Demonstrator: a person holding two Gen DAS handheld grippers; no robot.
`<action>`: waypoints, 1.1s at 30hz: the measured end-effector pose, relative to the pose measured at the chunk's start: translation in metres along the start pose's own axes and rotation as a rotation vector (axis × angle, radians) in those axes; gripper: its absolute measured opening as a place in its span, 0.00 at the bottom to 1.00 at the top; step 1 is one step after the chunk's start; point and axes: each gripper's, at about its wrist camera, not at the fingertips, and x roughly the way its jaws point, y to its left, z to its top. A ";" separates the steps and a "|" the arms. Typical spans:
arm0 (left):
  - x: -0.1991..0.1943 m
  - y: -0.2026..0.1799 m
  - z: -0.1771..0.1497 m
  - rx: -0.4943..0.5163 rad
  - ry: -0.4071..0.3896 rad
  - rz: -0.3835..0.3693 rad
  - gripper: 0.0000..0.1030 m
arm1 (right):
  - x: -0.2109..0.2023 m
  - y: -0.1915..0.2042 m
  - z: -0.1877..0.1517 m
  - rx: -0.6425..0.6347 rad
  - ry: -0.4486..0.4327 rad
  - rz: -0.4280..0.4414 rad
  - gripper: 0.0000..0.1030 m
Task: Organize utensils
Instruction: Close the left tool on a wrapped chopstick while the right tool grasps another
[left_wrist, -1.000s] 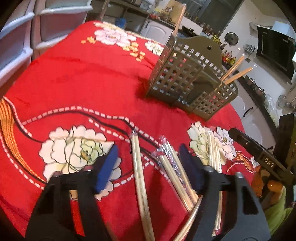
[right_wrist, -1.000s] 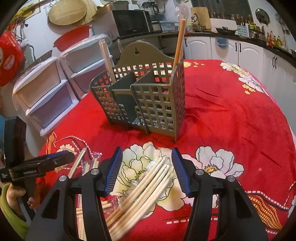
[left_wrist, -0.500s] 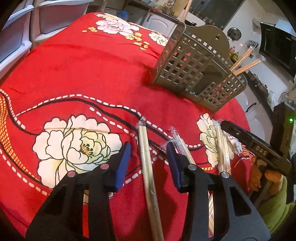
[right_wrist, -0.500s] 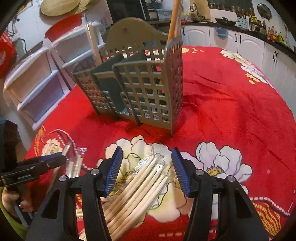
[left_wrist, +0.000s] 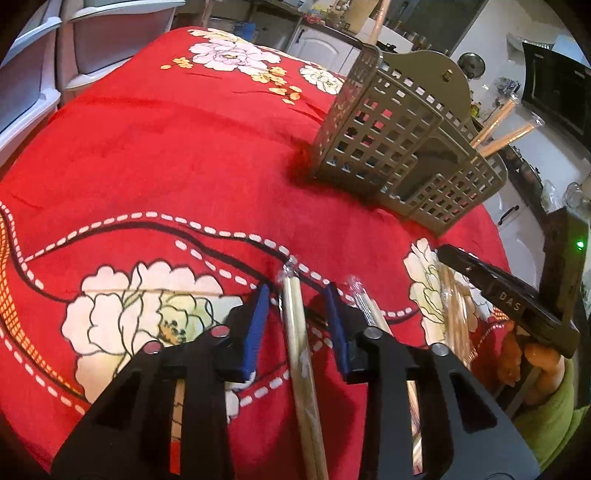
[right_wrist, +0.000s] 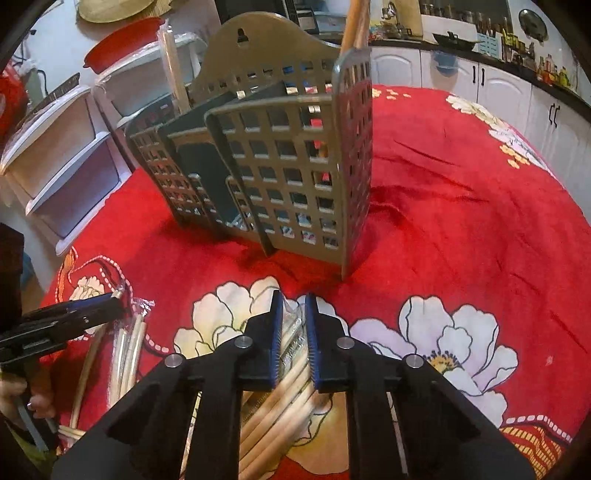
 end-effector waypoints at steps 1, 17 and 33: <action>0.001 0.001 0.001 -0.005 0.000 0.000 0.17 | -0.001 0.000 0.001 0.000 -0.008 0.001 0.10; -0.018 0.010 0.009 -0.047 -0.052 -0.043 0.05 | -0.023 0.005 0.016 0.001 -0.075 0.015 0.09; -0.054 0.004 0.045 -0.024 -0.181 -0.046 0.03 | -0.059 0.034 0.052 -0.059 -0.203 0.061 0.08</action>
